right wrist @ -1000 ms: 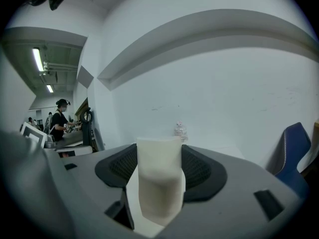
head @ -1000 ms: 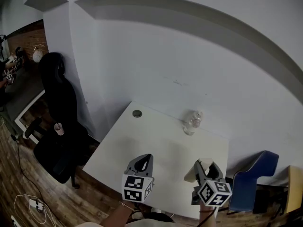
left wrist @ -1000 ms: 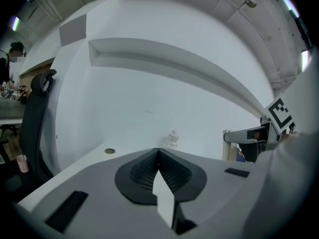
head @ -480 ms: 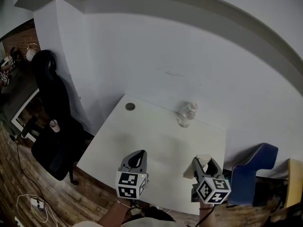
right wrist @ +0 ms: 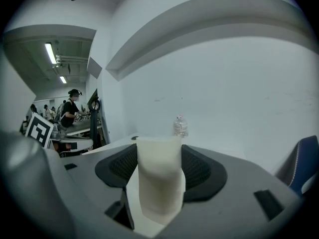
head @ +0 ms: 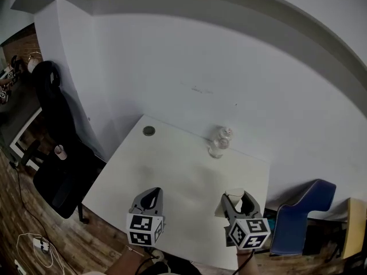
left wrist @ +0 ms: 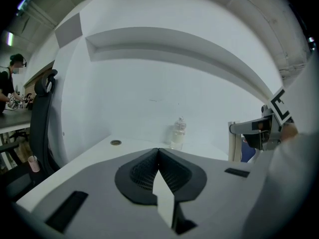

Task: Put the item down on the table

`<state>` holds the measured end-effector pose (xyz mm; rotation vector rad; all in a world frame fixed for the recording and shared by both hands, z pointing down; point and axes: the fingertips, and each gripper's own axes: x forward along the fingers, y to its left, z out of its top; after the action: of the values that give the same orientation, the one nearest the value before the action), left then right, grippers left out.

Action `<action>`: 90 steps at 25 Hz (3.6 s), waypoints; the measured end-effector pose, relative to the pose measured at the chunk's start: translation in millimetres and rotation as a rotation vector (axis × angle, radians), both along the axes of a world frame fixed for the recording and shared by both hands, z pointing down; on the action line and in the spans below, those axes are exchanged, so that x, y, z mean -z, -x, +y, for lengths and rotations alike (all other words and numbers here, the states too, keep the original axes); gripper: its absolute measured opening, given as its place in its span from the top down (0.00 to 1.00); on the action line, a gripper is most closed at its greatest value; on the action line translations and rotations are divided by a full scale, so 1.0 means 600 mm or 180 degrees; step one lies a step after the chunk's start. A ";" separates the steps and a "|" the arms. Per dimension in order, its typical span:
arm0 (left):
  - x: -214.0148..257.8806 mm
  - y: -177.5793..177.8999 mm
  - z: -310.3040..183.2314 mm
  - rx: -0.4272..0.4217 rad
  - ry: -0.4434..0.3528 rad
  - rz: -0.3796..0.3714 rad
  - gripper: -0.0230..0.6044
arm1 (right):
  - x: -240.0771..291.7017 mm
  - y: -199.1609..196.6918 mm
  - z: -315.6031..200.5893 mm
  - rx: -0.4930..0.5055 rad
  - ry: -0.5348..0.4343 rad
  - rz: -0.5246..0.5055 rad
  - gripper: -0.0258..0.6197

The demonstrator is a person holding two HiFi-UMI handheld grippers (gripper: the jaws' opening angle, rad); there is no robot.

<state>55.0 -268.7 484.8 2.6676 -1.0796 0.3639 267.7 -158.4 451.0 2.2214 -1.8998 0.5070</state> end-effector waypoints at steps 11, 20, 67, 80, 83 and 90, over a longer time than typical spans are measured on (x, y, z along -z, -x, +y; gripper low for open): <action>-0.021 -0.017 -0.032 0.0137 -0.0055 -0.0148 0.94 | -0.033 -0.024 -0.070 0.0360 0.0073 0.0093 0.50; -0.038 -0.027 -0.055 0.0276 -0.0064 -0.0111 0.94 | -0.070 -0.024 -0.113 0.0727 0.0276 0.0342 0.50; -0.131 0.046 -0.125 0.0542 0.0267 -0.0110 0.94 | -0.182 0.073 -0.288 0.2180 0.0974 0.1263 0.51; -0.146 0.076 -0.128 0.0644 0.0331 -0.0136 0.94 | -0.230 0.099 -0.303 0.2488 0.1224 0.1466 0.51; -0.145 0.078 -0.131 0.0643 0.0338 -0.0130 0.94 | -0.245 0.099 -0.304 0.2526 0.1301 0.1492 0.51; -0.147 0.091 -0.133 0.0682 0.0338 -0.0132 0.94 | -0.259 0.111 -0.308 0.2635 0.1373 0.1549 0.51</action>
<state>0.7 -348.7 573.0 2.4327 -1.3054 0.4233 201.2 -343.3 606.5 1.0274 -1.9606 0.1754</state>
